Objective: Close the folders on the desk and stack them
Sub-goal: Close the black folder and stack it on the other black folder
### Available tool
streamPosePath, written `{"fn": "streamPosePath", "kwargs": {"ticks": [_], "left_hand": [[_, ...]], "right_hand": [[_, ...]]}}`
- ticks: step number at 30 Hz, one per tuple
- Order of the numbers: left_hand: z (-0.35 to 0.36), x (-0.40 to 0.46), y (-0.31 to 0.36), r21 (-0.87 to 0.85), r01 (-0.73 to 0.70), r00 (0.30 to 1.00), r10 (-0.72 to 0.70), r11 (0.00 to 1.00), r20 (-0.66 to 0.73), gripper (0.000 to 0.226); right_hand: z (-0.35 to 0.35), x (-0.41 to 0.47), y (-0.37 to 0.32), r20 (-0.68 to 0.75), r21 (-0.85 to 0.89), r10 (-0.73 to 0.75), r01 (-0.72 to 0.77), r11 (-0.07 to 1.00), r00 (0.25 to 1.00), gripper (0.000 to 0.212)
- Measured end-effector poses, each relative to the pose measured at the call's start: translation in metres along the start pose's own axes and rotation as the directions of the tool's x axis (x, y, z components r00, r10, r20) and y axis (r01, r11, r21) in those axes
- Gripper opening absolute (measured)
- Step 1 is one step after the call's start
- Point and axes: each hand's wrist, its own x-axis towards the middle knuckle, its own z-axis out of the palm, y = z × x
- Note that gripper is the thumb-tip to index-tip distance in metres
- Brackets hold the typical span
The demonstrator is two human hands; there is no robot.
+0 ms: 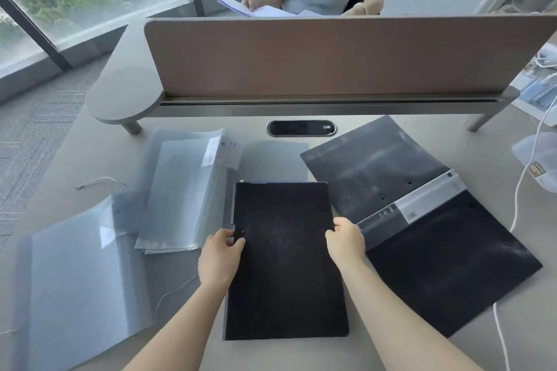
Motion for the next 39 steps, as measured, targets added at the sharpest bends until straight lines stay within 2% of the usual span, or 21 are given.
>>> {"fn": "streamPosePath", "kwargs": {"ticks": [5, 9, 13, 18, 24, 32, 35, 39], "left_hand": [[0.002, -0.006, 0.004, -0.031, 0.021, 1.000, -0.021, 0.999, -0.006, 0.033], [0.000, -0.008, 0.010, -0.028, 0.017, 0.999, -0.018, 0.999, -0.045, 0.038], [0.006, -0.019, 0.033, 0.019, -0.151, 0.982, 0.152, 0.988, -0.113, 0.037], [0.031, -0.044, 0.092, 0.039, -0.406, 0.913, 0.407, 0.913, -0.024, 0.035], [0.072, -0.071, 0.147, 0.056, -0.539, 0.840, 0.532, 0.840, 0.104, 0.036], [0.134, -0.079, 0.194, 0.179, -0.624, 0.766, 0.550, 0.761, 0.333, 0.060], [0.153, -0.079, 0.205, 0.249, -0.631, 0.756, 0.511, 0.734, 0.410, 0.068], [0.173, -0.076, 0.212, 0.326, -0.636, 0.756, 0.479, 0.700, 0.446, 0.074]], "right_hand": [[-0.008, -0.004, 0.000, 0.023, -0.036, -0.052, 0.053, 0.998, 0.998, 0.034], [-0.018, -0.007, 0.001, 0.015, -0.050, -0.102, 0.103, 0.993, 0.995, 0.039], [-0.040, -0.006, 0.005, -0.026, -0.010, -0.158, 0.158, 0.987, 0.987, 0.038], [-0.086, 0.010, 0.020, -0.088, 0.042, -0.185, 0.189, 0.981, 0.979, 0.038], [-0.138, 0.037, 0.050, -0.133, 0.004, -0.170, 0.172, 0.985, 0.977, 0.048], [-0.185, 0.091, 0.087, -0.100, -0.115, -0.132, 0.120, 0.986, 0.986, 0.063], [-0.194, 0.112, 0.095, -0.078, -0.149, -0.123, 0.111, 0.983, 0.989, 0.067], [-0.202, 0.135, 0.097, -0.044, -0.175, -0.095, 0.086, 0.981, 0.995, 0.067]]}}
